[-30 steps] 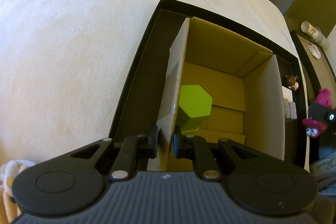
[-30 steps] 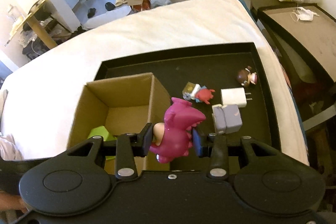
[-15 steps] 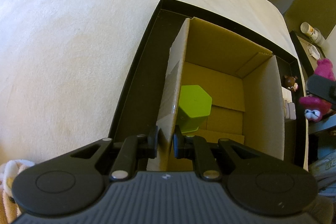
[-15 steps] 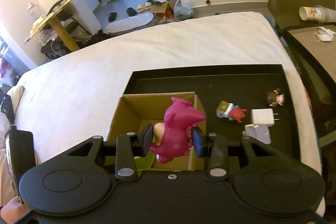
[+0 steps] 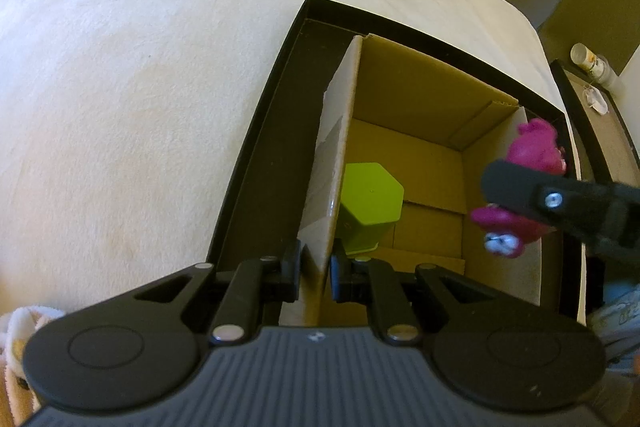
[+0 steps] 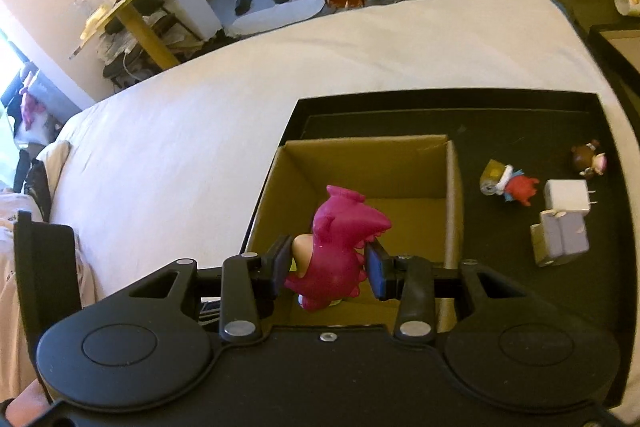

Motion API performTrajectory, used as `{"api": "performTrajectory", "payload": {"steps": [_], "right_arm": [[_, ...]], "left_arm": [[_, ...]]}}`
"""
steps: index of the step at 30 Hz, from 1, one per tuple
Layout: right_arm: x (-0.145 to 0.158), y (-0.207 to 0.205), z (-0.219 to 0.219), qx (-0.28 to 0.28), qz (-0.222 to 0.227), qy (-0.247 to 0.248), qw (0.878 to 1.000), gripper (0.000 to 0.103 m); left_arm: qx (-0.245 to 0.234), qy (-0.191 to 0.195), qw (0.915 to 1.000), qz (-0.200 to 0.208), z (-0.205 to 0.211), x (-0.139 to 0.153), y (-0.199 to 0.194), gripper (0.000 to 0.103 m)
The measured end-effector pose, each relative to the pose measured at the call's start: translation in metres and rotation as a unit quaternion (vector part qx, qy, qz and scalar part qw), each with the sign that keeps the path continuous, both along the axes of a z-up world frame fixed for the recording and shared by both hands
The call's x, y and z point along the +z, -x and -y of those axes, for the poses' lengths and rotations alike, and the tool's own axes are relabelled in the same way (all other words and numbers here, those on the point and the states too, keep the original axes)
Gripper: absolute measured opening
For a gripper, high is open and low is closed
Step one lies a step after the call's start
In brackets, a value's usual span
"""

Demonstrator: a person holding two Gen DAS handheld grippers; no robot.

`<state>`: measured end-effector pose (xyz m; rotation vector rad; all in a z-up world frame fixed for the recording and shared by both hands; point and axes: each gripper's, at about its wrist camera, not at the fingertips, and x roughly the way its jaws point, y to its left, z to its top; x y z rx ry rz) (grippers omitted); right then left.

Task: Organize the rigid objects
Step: 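Lift the pink dinosaur with the right gripper and carry it over the box, then drop the pink dinosaur into the box by opening the right gripper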

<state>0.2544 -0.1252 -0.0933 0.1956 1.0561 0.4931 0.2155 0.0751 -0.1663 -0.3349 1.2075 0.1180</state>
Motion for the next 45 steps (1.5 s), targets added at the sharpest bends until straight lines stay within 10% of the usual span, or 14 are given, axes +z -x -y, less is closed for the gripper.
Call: {"api": "performTrajectory", "payload": {"steps": [45], "right_arm": [[-0.025, 0.001, 0.008, -0.028, -0.063, -0.062, 0.996, 0.041]], "left_arm": [[0.000, 0.001, 1.0000, -0.001, -0.001, -0.001, -0.001, 0.013]]}}
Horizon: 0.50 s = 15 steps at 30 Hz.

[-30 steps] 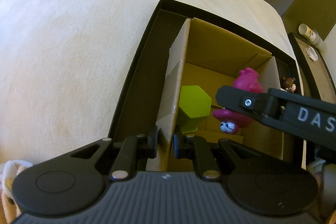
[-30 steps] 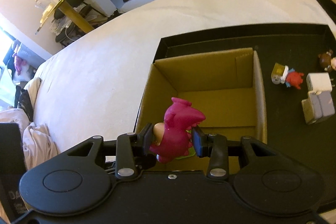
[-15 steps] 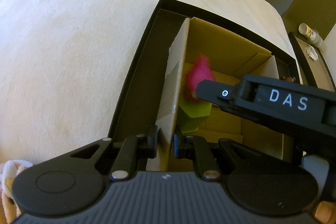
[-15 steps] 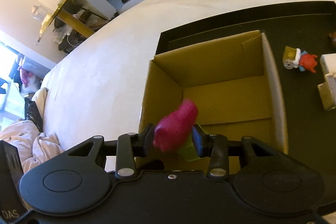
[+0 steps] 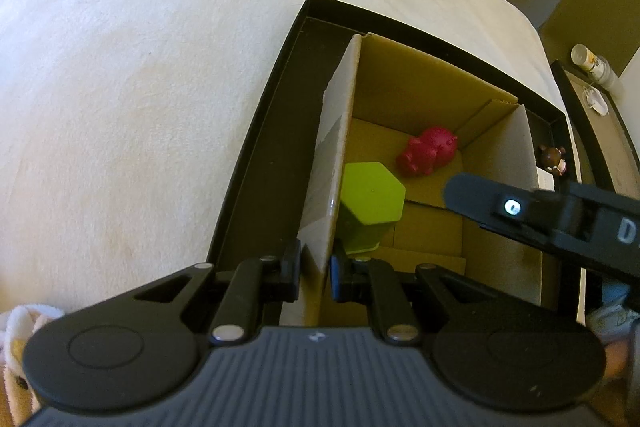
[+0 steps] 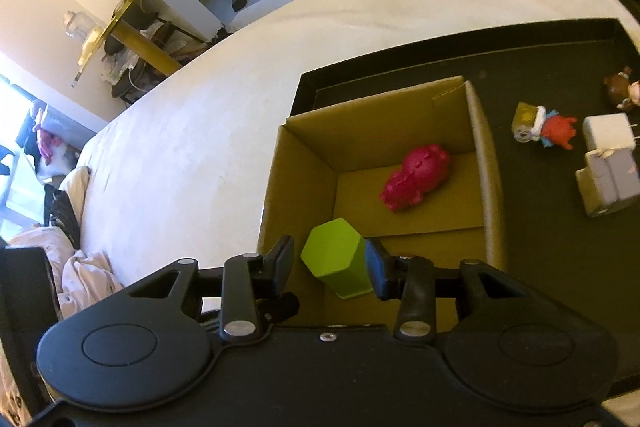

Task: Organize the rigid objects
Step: 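Drop the pink dinosaur into the box by opening the right gripper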

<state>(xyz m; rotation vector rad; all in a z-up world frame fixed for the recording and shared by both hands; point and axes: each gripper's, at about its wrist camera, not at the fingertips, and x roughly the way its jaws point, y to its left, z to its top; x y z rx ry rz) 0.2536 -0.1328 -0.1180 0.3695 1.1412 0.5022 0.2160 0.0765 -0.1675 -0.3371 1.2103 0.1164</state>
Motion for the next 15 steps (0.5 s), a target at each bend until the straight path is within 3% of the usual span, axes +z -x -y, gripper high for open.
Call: {"api": "performTrajectory", "payload": {"steps": [15], "right_arm": [[0.018, 0.008, 0.027, -0.007, 0.027, 0.022, 0.999, 0.041]], "left_arm": [[0.003, -0.006, 1.0000, -0.001, 0.002, 0.002, 0.000, 0.013]]}}
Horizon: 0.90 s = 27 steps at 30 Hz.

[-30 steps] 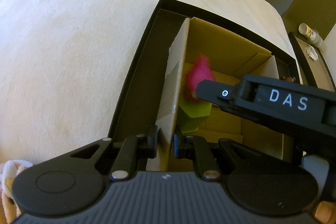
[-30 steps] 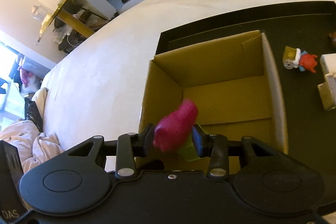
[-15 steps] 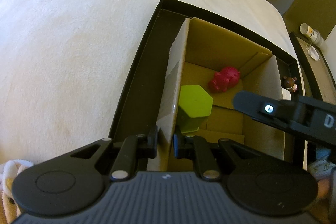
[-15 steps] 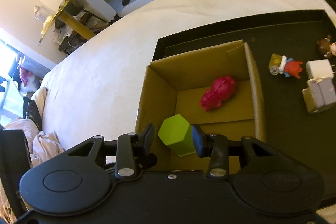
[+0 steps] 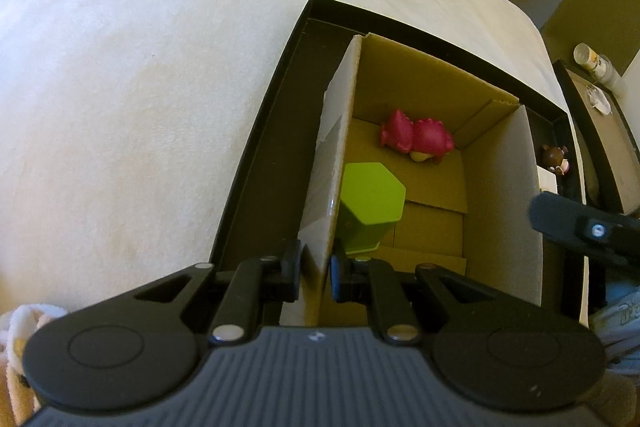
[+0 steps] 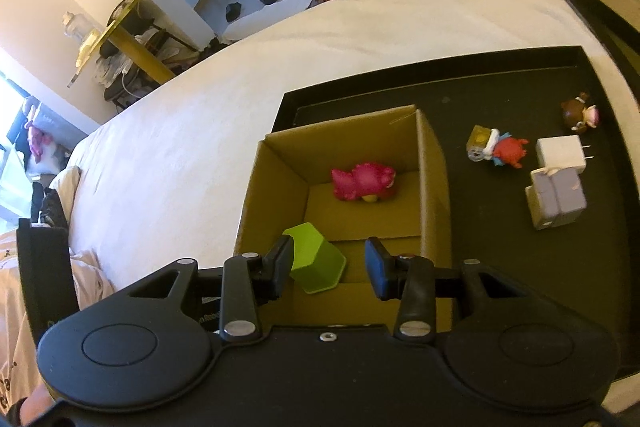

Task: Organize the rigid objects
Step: 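Drop the pink dinosaur into the box by opening the right gripper, then withdraw the right gripper from the box toward the grey block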

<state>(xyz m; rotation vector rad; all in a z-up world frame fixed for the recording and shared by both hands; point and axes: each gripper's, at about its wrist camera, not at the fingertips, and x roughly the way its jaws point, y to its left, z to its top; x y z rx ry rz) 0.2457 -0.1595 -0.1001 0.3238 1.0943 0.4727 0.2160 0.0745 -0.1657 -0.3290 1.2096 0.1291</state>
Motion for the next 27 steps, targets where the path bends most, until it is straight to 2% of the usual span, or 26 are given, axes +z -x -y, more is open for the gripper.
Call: {"api": "performTrajectory", "payload": {"steps": [17, 27], "right_arm": [[0.001, 0.002, 0.045, -0.031, 0.015, 0.012, 0.999, 0.047], [-0.006, 0.000, 0.069, -0.056, 0.009, 0.011, 0.998, 0.048]], "left_arm": [[-0.002, -0.012, 0.9999, -0.001, 0.005, 0.001, -0.001, 0.012], [-0.002, -0.016, 0.9999, -0.001, 0.006, 0.001, -0.001, 0.012]]}}
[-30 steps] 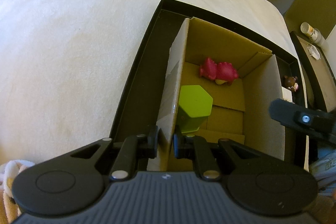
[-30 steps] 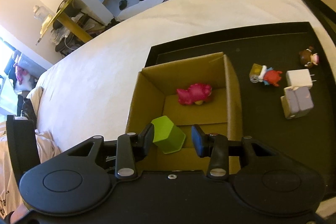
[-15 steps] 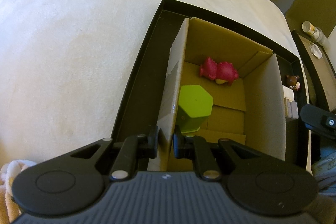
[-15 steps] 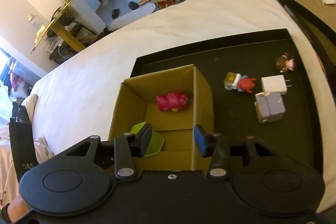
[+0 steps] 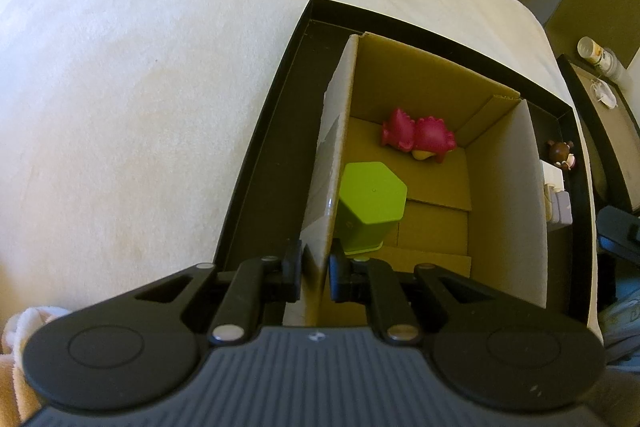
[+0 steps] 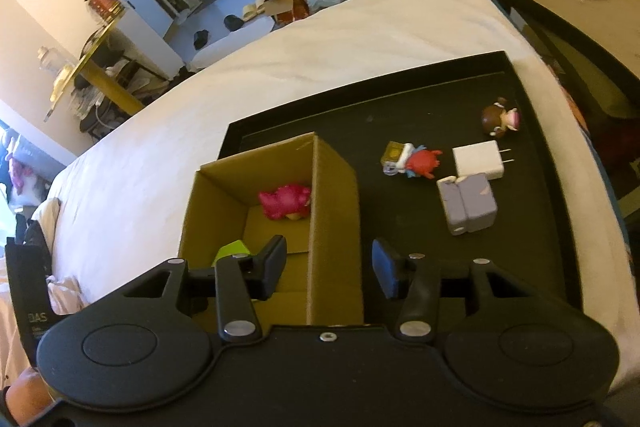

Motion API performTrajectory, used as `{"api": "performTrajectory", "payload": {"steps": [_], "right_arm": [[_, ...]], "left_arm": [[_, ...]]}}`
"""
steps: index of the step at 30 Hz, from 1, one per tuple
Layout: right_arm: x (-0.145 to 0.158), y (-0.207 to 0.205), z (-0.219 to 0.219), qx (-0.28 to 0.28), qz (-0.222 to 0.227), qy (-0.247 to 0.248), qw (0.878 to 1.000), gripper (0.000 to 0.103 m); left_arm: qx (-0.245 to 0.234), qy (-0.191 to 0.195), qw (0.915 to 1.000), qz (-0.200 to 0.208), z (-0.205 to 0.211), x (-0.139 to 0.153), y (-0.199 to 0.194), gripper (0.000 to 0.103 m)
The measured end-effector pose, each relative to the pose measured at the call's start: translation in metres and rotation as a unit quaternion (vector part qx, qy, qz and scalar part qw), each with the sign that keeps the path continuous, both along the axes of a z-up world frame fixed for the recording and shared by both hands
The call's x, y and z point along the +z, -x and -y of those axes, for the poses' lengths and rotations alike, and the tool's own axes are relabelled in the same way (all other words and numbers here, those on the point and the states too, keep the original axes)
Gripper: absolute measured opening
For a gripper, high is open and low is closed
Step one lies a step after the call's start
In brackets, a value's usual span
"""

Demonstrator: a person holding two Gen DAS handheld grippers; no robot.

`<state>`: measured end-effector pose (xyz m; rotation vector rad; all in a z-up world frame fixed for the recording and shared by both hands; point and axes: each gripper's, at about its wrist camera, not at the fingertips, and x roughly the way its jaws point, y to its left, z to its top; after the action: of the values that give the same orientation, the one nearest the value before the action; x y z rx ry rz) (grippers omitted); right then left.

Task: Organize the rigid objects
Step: 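Withdraw the right gripper from the box toward the grey block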

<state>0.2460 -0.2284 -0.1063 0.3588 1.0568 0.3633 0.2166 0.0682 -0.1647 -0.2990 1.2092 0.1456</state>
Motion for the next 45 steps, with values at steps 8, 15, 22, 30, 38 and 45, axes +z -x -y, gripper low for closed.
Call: {"api": "performTrajectory", "payload": {"steps": [8, 15, 22, 30, 38, 45], "right_arm": [[-0.009, -0.002, 0.019, -0.020, -0.006, 0.002, 1.000, 0.049], [-0.020, -0.003, 0.036, -0.039, -0.015, 0.006, 0.999, 0.049], [-0.033, -0.008, 0.050, -0.053, -0.023, 0.018, 0.998, 0.050], [-0.042, -0.023, 0.047, -0.036, -0.003, 0.070, 0.997, 0.056], [-0.057, -0.036, 0.034, -0.008, 0.001, 0.118, 0.993, 0.058], [-0.069, -0.042, 0.026, 0.004, -0.003, 0.139, 0.990, 0.058]], "left_arm": [[0.001, -0.001, 1.0000, 0.000, 0.000, 0.000, 0.000, 0.011], [0.004, 0.001, 1.0000, -0.001, -0.001, -0.001, 0.000, 0.011], [0.005, 0.002, 1.0000, -0.001, -0.003, -0.001, 0.000, 0.011], [0.009, 0.005, 0.9999, 0.000, -0.005, -0.002, 0.000, 0.011], [0.019, 0.007, 0.9998, 0.000, -0.005, 0.000, 0.001, 0.012], [0.022, 0.006, 0.9997, -0.001, -0.004, 0.000, 0.000, 0.012]]}}
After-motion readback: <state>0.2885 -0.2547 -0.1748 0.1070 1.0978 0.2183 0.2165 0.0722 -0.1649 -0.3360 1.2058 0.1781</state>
